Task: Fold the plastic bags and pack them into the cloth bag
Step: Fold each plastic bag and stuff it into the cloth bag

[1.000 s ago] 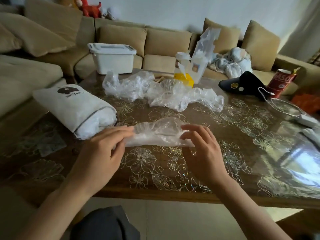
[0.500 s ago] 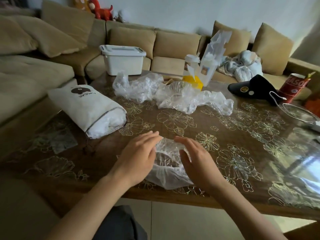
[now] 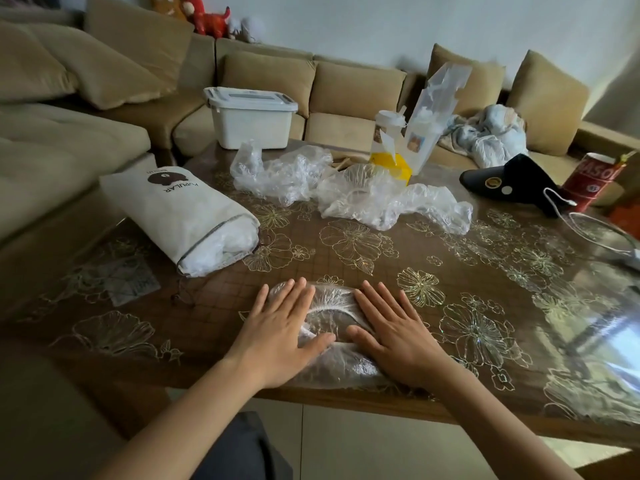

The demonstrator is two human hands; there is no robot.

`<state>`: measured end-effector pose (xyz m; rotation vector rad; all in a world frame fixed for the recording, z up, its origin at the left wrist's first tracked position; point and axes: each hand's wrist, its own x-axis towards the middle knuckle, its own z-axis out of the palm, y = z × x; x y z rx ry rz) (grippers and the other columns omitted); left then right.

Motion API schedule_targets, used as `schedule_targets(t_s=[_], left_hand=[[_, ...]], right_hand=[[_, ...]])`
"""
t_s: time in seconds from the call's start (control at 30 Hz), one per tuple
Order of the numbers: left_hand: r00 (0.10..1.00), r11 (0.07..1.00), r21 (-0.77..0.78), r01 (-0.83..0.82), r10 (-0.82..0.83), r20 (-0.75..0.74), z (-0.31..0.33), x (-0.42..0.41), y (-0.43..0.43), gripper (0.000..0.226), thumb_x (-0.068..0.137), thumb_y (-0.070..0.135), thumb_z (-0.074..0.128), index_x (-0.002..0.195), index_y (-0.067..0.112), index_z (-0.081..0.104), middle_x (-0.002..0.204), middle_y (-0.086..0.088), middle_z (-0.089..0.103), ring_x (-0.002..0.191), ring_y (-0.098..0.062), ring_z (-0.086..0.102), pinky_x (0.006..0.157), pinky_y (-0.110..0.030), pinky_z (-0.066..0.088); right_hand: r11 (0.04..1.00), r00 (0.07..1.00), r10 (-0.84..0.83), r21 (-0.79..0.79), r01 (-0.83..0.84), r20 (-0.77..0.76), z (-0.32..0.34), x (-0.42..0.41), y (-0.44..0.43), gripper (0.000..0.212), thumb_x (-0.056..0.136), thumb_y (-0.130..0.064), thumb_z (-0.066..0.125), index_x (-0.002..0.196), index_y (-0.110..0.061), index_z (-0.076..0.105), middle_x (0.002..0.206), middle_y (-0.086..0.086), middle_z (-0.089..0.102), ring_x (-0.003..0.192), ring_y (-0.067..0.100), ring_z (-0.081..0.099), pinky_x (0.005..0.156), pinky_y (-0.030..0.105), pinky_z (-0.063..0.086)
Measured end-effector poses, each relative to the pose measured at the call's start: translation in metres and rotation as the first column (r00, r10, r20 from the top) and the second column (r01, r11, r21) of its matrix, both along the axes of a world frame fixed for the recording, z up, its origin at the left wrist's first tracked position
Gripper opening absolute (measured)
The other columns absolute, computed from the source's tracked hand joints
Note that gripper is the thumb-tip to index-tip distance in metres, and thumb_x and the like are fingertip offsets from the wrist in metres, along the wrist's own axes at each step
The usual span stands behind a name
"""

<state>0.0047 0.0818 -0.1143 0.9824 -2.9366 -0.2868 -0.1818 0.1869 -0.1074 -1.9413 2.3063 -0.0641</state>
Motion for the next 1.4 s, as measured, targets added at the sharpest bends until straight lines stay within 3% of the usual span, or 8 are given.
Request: schedule_targets(t_s=[0.17,0.27,0.5,0.67,0.8,1.07,1.2,1.4], left_hand=[[0.971,0.993,0.073,0.094,-0.075,-0.228,0.013,0.017,0.002,0.08,0.078,0.076,0.002,0.146,0.034,-0.007,0.152,0.019,-0.017,0.131,0.011,-0.03,0.114,-0.024,-0.018],[0.944,0.98,0.153,0.13,-0.074,-0.323,0.024,0.036,0.01,0.093,0.065,0.088,0.028,0.144,0.038,0.022,0.146,0.029,0.012,0.129,0.017,0.001,0.113,-0.013,0.002],[0.977,0.98,0.123,0.158,-0.137,-0.162,0.02,0.044,0.017,0.07,0.085,0.049,0.059,0.144,0.042,0.022,0.14,0.033,0.0,0.127,0.013,0.001,0.092,0.0,-0.014],[0.974,0.945,0.303,0.121,-0.055,-0.218,0.014,0.045,0.013,0.062,0.086,0.044,0.062,0.139,0.048,0.03,0.145,0.036,0.002,0.135,0.007,0.002,0.112,-0.018,0.004],[0.977,0.912,0.392,0.12,-0.038,-0.211,0.013,0.043,0.012,0.044,0.092,0.038,0.055,0.131,0.052,0.041,0.15,0.032,-0.004,0.143,-0.005,-0.005,0.119,-0.041,0.009],[0.827,0.898,0.434,0.076,0.186,-0.531,0.022,0.041,0.007,0.022,0.09,0.03,0.058,0.108,0.026,0.069,0.134,0.016,0.05,0.118,0.014,0.041,0.092,0.002,0.03],[0.869,0.901,0.433,0.01,0.207,-0.449,0.02,0.045,0.003,0.049,0.067,0.04,0.08,0.113,0.036,0.063,0.108,0.025,0.058,0.1,0.012,0.053,0.088,-0.008,0.04],[0.857,0.918,0.395,-0.018,0.218,-0.466,0.025,0.044,-0.003,0.023,0.089,0.017,0.062,0.11,0.022,0.07,0.11,0.01,0.068,0.103,-0.001,0.06,0.095,-0.031,0.048]], right_hand=[[0.955,0.984,-0.036,-0.284,0.085,0.173,0.012,0.004,0.022,0.088,0.078,-0.081,-0.001,0.148,-0.031,0.015,0.153,-0.018,0.002,0.144,0.001,-0.003,0.117,0.023,-0.002],[0.973,0.948,0.09,-0.229,-0.018,0.306,0.021,0.012,0.049,0.069,0.078,-0.079,0.032,0.136,-0.04,0.035,0.15,-0.032,0.012,0.136,-0.01,0.018,0.11,0.02,0.024],[0.966,0.967,0.192,-0.204,-0.157,0.167,0.001,0.013,0.062,0.057,0.079,-0.055,0.046,0.132,-0.045,0.028,0.144,-0.031,0.017,0.131,-0.01,0.02,0.108,0.013,0.018],[0.98,0.94,0.165,-0.157,-0.122,0.298,0.006,0.002,0.061,0.071,0.073,-0.079,0.043,0.131,-0.039,0.043,0.148,-0.029,0.022,0.132,-0.008,0.027,0.108,0.016,0.026],[0.957,0.939,0.176,-0.274,-0.093,0.295,0.002,0.002,0.056,0.044,0.082,-0.057,0.05,0.119,-0.035,0.057,0.14,-0.025,0.04,0.125,-0.005,0.04,0.105,0.025,0.038],[0.927,0.783,0.088,-0.339,0.162,0.615,0.005,0.005,0.048,0.016,0.092,-0.025,0.059,0.088,-0.017,0.073,0.118,-0.018,0.062,0.103,-0.007,0.059,0.083,0.01,0.045],[0.938,0.757,0.069,-0.301,0.173,0.65,0.012,0.002,0.048,0.021,0.086,-0.028,0.057,0.097,-0.018,0.071,0.117,-0.019,0.062,0.1,-0.005,0.06,0.079,0.014,0.051],[0.976,0.869,0.146,-0.21,-0.05,0.473,0.016,-0.009,0.044,0.025,0.081,-0.019,0.071,0.103,-0.029,0.066,0.127,-0.029,0.045,0.109,-0.017,0.047,0.084,0.003,0.042]])
